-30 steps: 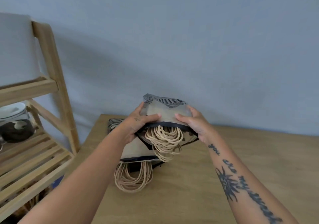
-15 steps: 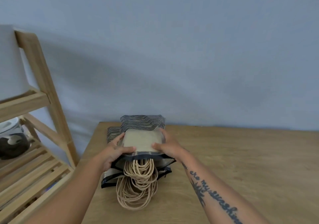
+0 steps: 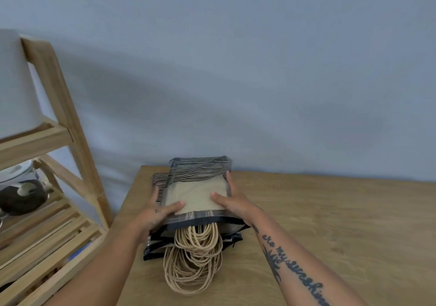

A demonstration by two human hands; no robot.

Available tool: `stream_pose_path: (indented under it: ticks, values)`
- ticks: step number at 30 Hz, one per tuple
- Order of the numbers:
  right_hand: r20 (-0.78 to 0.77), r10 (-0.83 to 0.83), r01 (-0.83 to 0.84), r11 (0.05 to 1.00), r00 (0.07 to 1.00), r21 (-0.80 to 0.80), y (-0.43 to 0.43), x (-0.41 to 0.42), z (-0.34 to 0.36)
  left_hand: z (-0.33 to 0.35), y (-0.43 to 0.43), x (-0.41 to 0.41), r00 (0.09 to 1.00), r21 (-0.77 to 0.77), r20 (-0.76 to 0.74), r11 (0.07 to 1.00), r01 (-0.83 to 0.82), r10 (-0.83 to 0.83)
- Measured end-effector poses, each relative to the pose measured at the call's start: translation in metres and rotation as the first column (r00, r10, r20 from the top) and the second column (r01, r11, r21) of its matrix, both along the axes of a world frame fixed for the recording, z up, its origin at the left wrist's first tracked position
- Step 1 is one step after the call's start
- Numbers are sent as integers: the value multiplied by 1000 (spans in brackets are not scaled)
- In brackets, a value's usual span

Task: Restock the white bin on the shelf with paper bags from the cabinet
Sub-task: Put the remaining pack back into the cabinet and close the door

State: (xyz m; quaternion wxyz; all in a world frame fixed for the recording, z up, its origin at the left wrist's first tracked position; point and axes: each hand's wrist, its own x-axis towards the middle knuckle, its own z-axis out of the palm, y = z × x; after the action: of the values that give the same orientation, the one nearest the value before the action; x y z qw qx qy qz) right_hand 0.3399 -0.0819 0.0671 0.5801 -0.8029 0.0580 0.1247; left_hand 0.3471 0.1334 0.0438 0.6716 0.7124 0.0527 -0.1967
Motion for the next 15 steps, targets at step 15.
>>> stream_pose_path:
  ticks: [15]
  values:
    - [-142, -92, 115, 980, 986, 163, 11, 9, -26, -10, 2, -7, 995, -78, -4, 992, -101, 101]
